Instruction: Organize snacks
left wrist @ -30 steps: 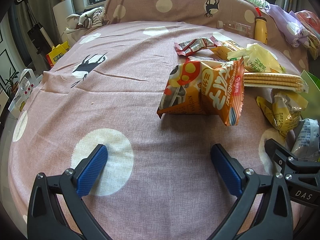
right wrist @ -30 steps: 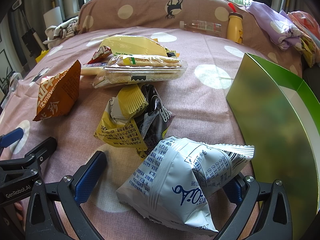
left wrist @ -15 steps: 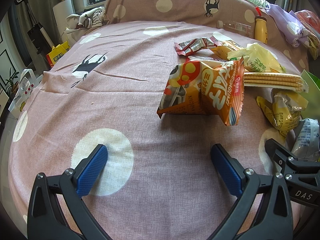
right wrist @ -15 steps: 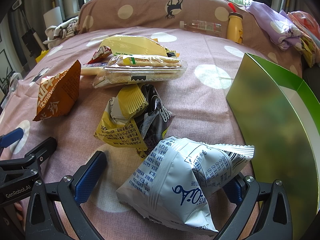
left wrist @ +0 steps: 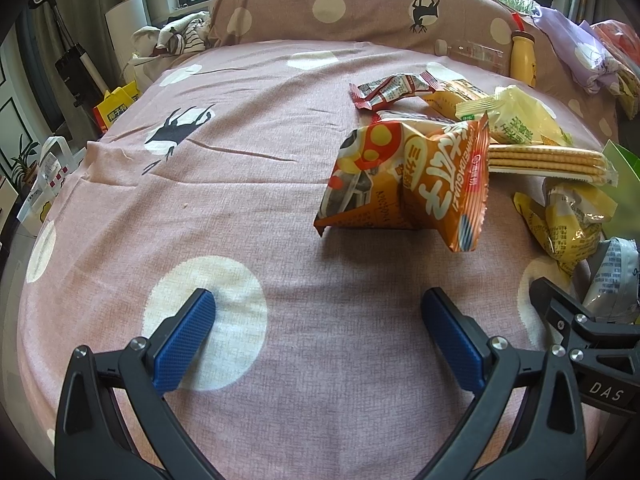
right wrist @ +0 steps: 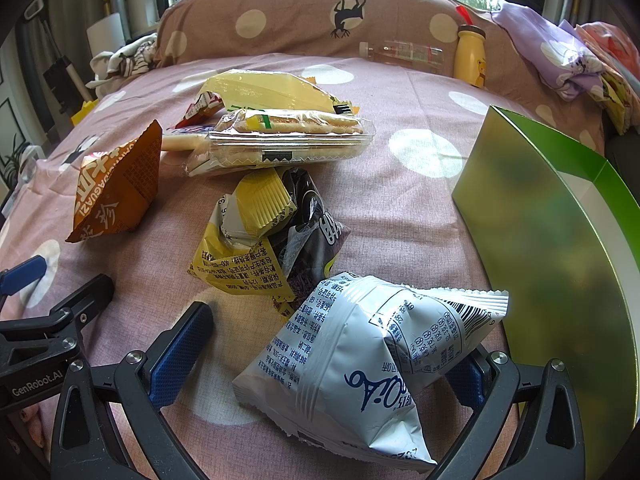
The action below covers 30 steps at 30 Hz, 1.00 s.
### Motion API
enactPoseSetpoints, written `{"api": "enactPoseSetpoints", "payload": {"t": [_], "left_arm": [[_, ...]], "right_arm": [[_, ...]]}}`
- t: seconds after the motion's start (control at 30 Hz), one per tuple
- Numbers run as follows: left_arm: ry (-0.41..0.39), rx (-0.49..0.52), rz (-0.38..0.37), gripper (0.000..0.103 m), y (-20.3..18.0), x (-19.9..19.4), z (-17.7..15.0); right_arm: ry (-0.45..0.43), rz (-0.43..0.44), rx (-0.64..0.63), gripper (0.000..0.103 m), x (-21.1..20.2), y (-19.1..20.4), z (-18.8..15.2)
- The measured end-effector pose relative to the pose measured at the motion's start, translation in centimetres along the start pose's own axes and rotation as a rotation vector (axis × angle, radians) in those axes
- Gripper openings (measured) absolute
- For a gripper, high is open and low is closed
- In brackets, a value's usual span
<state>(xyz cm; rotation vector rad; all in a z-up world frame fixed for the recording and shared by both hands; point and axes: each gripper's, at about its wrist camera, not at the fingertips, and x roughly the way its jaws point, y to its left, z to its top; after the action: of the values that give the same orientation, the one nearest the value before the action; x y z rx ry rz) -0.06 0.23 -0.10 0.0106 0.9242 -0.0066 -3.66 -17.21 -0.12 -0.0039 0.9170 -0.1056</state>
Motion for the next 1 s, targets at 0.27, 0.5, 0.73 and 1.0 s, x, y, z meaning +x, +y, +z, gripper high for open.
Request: {"api": "enactPoseSetpoints", "payload": {"t": [0.27,0.5,0.73,1.0], "left_arm": [[0.014,0.000,-0.007,0.103,0.1,0.1,0.5],[0.028,-0.050,-0.092,0.103,0.6,-1.5,1.4],[-0.080,-0.099,-0.186,0.103,1.0,-7.3,4.8],[-0.100,-0.025,-0.237,0.102,-1.7,-9.2,7.2]], "right_arm": [[0.001,-0.003,-0.001,0.103,0.0,0.1,0.0],[0.076,-0.026,0.064,0.103,0.0,0.3,1.0],[0.021,0.072,0.259,0.103,-7.3,-2.2,2.7],[-0.105,0.190,0.471,0.103,-12.1,-5.5,6.2]]}}
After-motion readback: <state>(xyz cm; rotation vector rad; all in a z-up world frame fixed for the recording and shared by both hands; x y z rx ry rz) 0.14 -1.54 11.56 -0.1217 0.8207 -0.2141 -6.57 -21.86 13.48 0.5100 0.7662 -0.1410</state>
